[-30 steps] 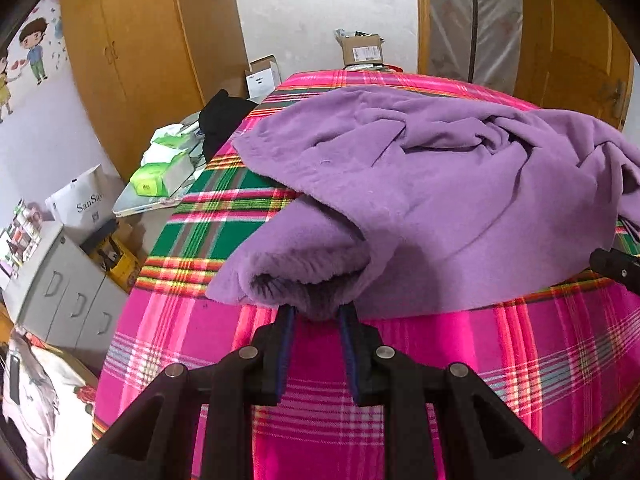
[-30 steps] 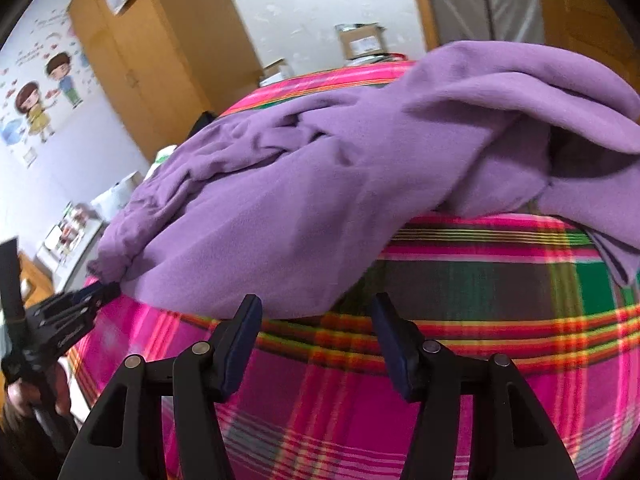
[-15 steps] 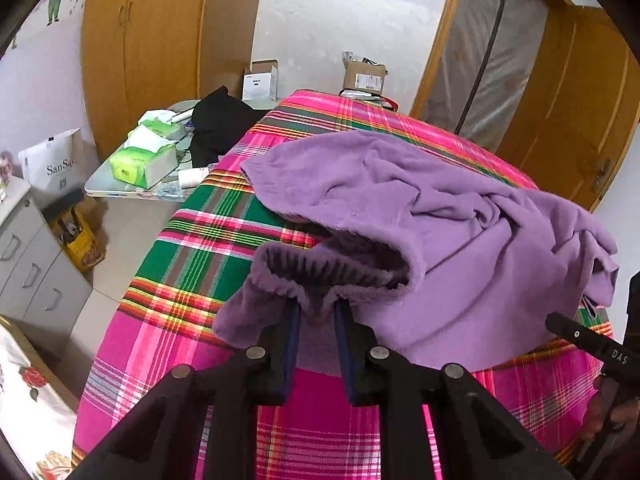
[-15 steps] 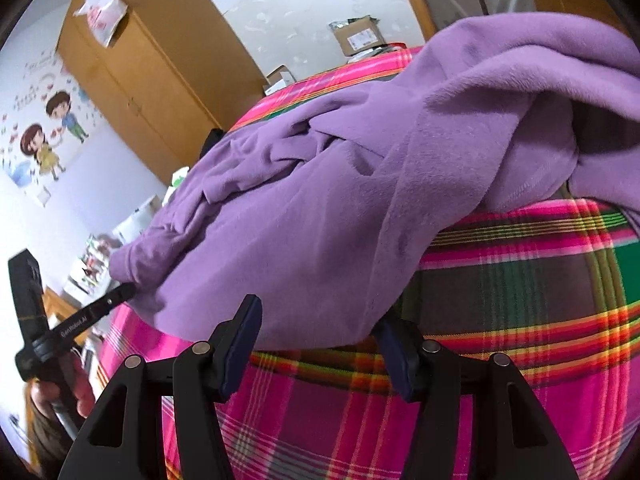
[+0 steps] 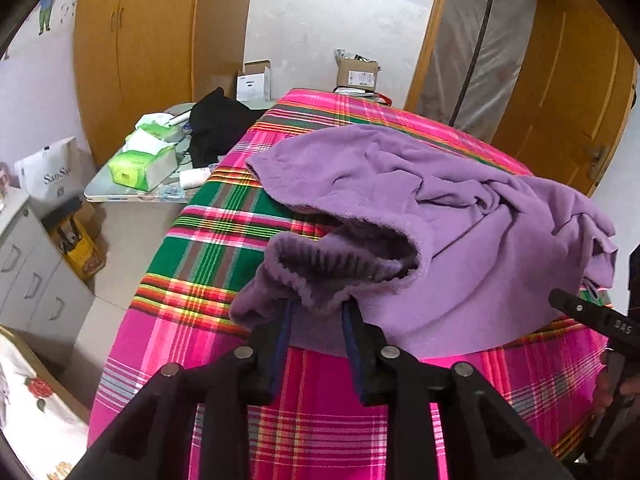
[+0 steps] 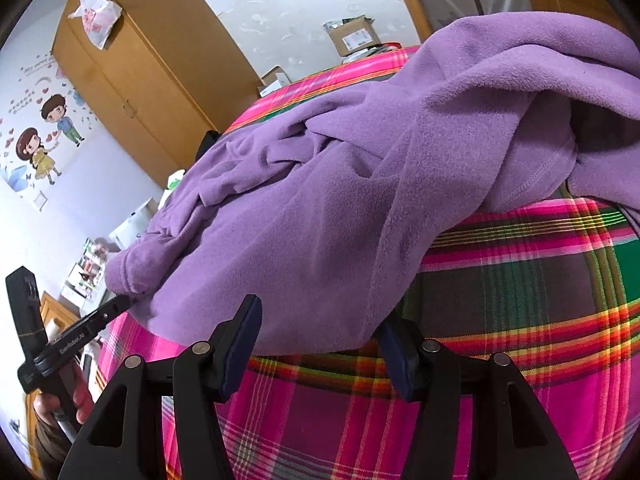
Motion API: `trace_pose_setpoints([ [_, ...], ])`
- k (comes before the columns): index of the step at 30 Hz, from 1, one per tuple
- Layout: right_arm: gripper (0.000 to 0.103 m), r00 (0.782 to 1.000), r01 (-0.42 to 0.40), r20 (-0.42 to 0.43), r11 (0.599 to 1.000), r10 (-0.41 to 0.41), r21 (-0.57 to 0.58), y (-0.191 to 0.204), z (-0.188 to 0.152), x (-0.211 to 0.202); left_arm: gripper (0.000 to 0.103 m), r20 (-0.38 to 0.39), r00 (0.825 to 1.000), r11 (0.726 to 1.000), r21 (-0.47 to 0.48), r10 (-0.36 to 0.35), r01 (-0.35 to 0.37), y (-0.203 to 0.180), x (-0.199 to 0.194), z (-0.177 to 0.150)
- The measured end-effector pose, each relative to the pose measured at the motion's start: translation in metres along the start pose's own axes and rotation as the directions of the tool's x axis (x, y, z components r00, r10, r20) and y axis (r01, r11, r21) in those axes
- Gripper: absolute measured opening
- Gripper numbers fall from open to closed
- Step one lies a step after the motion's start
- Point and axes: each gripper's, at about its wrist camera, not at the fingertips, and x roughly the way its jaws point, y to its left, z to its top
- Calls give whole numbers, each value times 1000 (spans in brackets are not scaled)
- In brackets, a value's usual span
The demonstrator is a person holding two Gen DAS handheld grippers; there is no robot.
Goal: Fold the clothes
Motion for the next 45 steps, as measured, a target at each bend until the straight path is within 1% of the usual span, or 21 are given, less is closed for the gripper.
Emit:
trace_pose_setpoints([
  [3,59,1000,2,2,1000,-2,-4,0,0,1,21,21,1000,1000,-10,-19,19,2,-5,-1],
  [5,59,1000,0,1,1000,0,1,0,1,1,21,14,1000,1000,-12,6,-6,4,-6,0],
  [9,59,1000,-2,2,1000,2,6,-2,1,1,25,5,999,999,9,42,-42,4,-8,0],
  [13,59,1000,1,3,1000,-1,5,-1,1,1,25,-7,991,990,54,131,-131,3,-6,-1],
  [14,59,1000,2,3,1000,-2,5,-1,1,1,25,-9,991,990,53,132,-132,5,-6,-1],
  [17,59,1000,1,3,1000,-1,7,-1,0,1,25,-10,994,993,54,109,-108,12,-9,-3],
  [20,59,1000,4,5,1000,-4,8,0,0,2,25,-5,996,991,96,92,-91,14,-9,-1],
  [24,59,1000,9,7,1000,-9,3,1,0,2,25,-24,998,989,140,61,-57,17,1,5],
  [29,59,1000,10,5,1000,-10,1,1,0,2,25,-19,997,972,225,78,-72,16,5,9],
  [32,59,1000,12,6,1000,-12,0,0,0,1,25,-35,996,974,216,84,-74,25,7,9],
  [35,59,1000,10,9,1000,-10,5,0,0,1,25,-46,998,984,177,45,-36,34,8,10],
  [39,59,1000,26,11,1000,-26,-6,3,-1,2,25,-46,997,975,220,57,-46,24,15,14],
  [43,60,999,36,14,999,-36,-25,6,-1,3,25,-47,998,966,256,47,-34,15,22,21],
  [45,60,999,37,13,999,-37,-29,7,-1,5,25,-42,999,963,270,23,-11,12,19,22],
])
